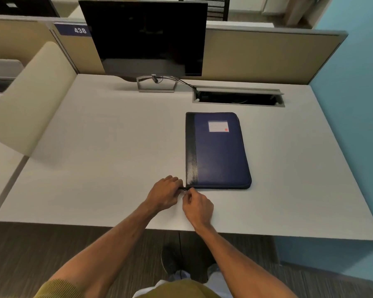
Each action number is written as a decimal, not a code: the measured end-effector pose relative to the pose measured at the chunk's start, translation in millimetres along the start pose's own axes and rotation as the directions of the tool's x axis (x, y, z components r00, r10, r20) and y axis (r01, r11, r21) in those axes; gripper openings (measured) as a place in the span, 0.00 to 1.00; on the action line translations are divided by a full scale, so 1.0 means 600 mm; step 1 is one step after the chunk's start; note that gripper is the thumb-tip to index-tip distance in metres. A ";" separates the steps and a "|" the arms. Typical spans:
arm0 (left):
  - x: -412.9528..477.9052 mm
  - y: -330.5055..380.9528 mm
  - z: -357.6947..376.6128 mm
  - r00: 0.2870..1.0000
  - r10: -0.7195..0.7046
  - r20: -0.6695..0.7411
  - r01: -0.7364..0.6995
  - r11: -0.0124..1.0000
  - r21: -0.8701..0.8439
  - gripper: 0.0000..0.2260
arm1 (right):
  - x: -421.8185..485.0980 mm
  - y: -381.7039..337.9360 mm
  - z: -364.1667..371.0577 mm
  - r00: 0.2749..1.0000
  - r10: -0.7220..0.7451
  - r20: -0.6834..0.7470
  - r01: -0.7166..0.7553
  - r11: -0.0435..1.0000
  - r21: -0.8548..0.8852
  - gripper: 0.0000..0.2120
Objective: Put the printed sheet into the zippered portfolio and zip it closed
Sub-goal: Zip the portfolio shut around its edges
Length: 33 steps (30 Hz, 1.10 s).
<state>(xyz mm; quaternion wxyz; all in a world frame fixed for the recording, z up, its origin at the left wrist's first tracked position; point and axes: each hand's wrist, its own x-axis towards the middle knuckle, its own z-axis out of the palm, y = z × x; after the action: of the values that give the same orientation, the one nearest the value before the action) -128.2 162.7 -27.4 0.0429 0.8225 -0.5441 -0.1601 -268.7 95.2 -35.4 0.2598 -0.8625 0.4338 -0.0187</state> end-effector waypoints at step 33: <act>0.011 0.009 -0.013 0.999 -0.036 0.023 0.030 0.977 0.212 0.12 | 0.021 0.156 -0.087 0.942 0.259 -0.212 -0.265 0.964 -0.002 0.13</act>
<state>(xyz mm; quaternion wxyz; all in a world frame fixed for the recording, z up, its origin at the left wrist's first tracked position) -128.4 153.7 -20.1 -0.0547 0.8291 -0.5449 -0.1132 -343.2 17.4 -35.8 0.1997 -0.7942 0.5698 -0.0684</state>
